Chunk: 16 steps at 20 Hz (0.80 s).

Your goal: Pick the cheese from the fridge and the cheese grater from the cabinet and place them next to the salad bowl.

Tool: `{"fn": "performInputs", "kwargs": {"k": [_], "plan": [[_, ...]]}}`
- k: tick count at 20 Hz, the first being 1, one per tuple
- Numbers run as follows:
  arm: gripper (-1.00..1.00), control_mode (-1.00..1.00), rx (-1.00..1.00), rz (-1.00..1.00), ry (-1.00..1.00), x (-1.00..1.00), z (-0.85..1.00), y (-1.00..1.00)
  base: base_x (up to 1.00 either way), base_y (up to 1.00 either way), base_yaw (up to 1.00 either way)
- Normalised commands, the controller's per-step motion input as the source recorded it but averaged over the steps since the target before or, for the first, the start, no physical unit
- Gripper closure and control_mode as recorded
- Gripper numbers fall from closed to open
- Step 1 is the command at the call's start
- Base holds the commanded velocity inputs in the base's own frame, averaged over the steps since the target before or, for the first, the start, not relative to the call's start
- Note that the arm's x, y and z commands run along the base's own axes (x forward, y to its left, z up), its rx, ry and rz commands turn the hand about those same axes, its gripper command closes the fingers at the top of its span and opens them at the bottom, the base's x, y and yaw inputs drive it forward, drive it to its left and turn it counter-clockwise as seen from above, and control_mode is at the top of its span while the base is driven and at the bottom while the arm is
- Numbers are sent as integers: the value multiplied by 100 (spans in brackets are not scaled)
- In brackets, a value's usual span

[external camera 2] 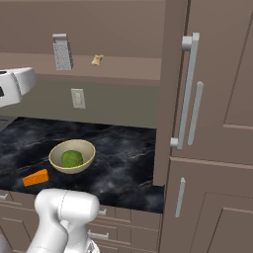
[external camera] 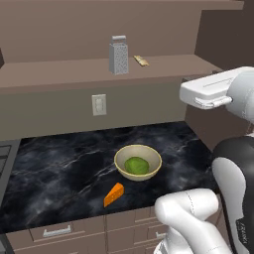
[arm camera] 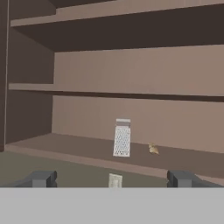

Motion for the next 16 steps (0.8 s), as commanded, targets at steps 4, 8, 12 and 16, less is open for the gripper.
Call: {"fn": "performInputs", "kwargs": {"k": [4, 8, 12, 16], "plan": [[-100, -100, -1, 1, -2, 37, -27, 0, 0, 0, 0], [-100, -100, -1, -4, -9, 16, -4, 4, 0, 0, 0], [-100, -100, 0, -9, -1, 32, 0, 10, 0, 0, 0], [-100, -100, 0, -5, 3, 30, 4, 0, 0, 0, 0]]}}
